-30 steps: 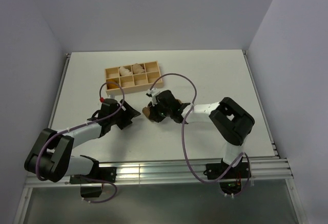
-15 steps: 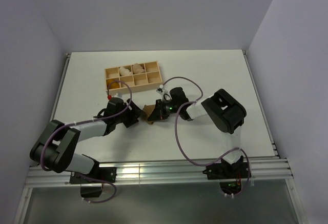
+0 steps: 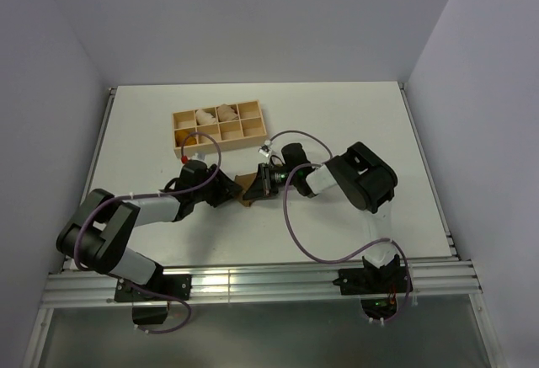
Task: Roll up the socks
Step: Roll the sock at the center of the board.
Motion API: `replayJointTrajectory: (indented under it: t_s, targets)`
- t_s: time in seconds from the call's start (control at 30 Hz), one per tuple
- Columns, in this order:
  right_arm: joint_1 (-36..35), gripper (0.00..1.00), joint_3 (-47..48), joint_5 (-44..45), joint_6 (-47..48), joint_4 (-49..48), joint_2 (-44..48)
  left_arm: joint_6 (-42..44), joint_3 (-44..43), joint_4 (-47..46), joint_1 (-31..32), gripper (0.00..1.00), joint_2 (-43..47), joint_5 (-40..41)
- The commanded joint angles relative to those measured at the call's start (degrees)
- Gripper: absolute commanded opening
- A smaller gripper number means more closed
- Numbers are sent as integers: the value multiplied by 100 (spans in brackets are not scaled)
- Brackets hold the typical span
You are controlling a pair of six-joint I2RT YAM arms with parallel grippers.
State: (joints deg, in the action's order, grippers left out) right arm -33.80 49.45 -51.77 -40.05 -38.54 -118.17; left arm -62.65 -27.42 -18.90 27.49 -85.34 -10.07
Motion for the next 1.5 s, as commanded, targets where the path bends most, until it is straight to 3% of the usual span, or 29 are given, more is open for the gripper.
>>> replayJointTrajectory:
  t_s: [0.0,0.07,0.3,0.47,0.5,0.6,0.7,0.87,1.07,1.3,1.47]
  targets:
    - [-13,9,-14,106,-2,471,-259,78,26,149,38,52,-123,180]
    - [-4,9,-6,62,-55,427,-285,69,61,88,38,50,-149,172]
    - [14,14,-41,105,-30,338,-181,95,-18,193,38,23,-255,233]
    - [5,34,-155,816,778,1146,583,218,-237,527,29,10,-264,242]
    - [5,42,-207,1131,1058,1417,906,245,-272,649,38,6,-255,242]
    - [-91,52,-234,2016,1682,2093,1548,315,-396,878,38,3,-246,251]
    - [-354,57,-208,2845,2297,2700,2146,359,-518,1045,38,0,-246,216]
    - [-1162,62,-85,4946,3194,3265,2711,491,-782,1476,38,0,-351,128]
    - [-2288,65,222,6729,3907,3512,2537,570,-923,1687,38,0,-396,-4]
    - [-3193,67,626,8005,4664,3354,1983,579,-1046,1819,38,0,-457,-92]
    - [-3492,68,899,8244,4989,3353,1447,588,-1081,1854,38,0,-466,-136]
